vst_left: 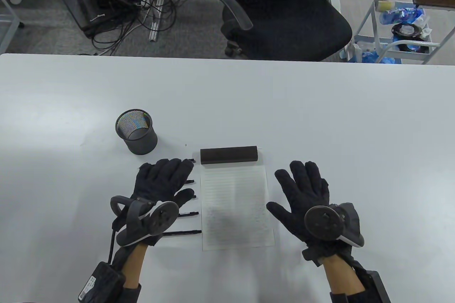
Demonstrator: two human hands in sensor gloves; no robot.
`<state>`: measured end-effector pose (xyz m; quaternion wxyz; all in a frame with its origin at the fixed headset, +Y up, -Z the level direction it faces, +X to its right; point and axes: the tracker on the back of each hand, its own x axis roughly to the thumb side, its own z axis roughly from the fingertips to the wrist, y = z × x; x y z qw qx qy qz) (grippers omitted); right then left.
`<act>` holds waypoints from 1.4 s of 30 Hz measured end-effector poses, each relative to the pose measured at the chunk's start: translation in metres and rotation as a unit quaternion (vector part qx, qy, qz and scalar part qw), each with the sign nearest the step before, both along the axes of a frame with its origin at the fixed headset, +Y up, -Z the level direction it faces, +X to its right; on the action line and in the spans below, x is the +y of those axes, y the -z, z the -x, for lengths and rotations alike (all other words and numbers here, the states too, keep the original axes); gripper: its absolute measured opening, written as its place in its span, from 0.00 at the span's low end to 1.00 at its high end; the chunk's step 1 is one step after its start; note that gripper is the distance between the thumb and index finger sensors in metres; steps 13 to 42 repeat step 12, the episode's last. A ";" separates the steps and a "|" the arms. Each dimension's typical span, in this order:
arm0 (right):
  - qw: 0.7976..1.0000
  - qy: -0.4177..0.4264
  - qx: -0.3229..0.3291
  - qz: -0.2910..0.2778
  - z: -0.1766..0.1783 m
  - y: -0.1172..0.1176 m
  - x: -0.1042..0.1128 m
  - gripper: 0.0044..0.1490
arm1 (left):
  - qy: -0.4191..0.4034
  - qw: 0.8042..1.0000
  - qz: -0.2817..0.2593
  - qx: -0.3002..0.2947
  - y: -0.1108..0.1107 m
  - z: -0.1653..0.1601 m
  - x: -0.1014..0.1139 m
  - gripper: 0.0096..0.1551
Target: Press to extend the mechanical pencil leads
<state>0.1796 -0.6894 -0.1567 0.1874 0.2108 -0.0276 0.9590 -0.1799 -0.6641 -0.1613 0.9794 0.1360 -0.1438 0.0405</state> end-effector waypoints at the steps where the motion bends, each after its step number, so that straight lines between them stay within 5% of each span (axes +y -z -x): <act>1: 1.000 -0.002 -0.002 0.001 0.000 0.000 -0.001 0.52 | -0.001 1.000 0.001 -0.001 0.000 -0.001 -0.001 0.45; 42: 1.000 -0.001 -0.011 0.002 -0.003 0.002 -0.002 0.52 | 0.009 1.000 0.009 -0.005 0.001 -0.005 -0.006 0.47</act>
